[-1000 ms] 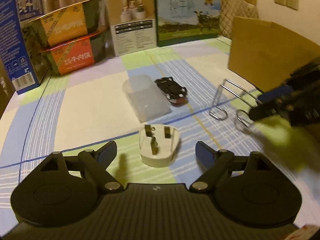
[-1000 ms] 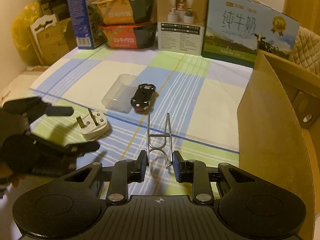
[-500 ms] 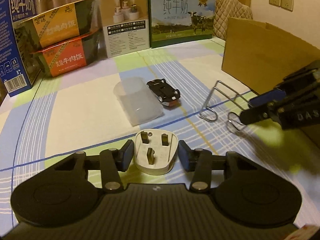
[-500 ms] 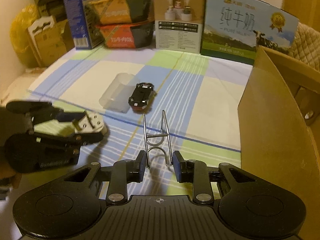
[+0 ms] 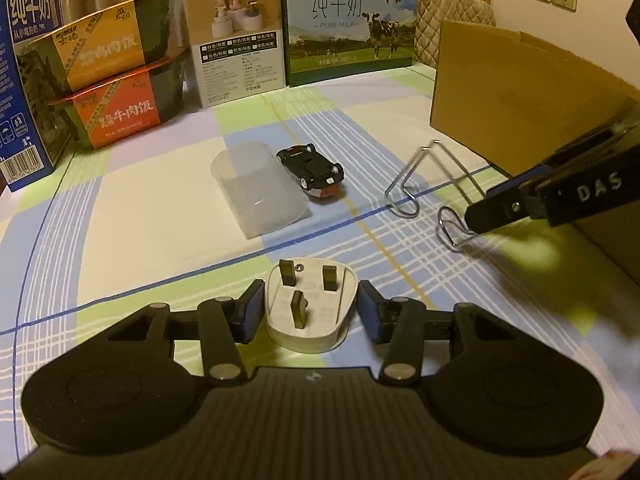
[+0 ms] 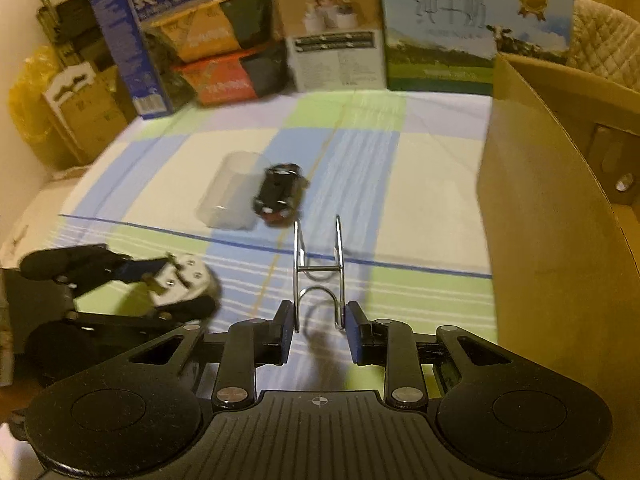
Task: Organize rigid objects
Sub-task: 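Lift the white plug and the wire rack off the table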
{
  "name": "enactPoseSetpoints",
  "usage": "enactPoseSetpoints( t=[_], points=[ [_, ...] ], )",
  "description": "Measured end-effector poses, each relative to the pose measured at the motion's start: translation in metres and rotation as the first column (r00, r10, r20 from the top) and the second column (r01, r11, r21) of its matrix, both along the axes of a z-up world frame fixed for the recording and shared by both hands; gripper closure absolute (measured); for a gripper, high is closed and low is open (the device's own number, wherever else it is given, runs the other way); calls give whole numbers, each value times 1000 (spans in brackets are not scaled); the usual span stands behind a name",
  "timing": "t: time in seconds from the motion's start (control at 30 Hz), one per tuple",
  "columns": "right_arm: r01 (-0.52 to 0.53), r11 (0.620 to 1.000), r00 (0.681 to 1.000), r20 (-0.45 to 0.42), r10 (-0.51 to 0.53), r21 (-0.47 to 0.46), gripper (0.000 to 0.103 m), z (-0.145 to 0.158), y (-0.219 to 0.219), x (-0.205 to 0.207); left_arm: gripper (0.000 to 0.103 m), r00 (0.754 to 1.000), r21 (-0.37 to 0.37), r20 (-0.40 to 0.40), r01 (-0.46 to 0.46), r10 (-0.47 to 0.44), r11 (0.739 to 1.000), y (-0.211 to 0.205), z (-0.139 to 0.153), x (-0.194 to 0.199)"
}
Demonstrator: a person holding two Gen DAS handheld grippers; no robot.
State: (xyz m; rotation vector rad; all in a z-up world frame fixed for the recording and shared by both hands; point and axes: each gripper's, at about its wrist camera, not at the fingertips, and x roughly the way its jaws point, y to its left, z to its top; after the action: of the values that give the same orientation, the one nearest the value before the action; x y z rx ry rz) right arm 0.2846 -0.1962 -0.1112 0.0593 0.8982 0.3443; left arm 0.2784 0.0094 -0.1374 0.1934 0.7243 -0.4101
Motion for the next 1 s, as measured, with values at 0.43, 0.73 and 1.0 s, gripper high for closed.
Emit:
enactPoseSetpoints(
  t=[0.43,0.73,1.0],
  points=[
    [80,994,997,13,-79,-69,37,-11,-8,6,60,1000,24,-1,13,-13,1000,-3,2,-1],
    [19,987,997,75,-7,-162,36,-18,11,4,56,1000,15,2,8,-8,1000,1,0,0],
    [16,979,997,72,-1,-205,72,-31,18,8,60,1000,4,-3,0,0,1000,2,2,0]
  ],
)
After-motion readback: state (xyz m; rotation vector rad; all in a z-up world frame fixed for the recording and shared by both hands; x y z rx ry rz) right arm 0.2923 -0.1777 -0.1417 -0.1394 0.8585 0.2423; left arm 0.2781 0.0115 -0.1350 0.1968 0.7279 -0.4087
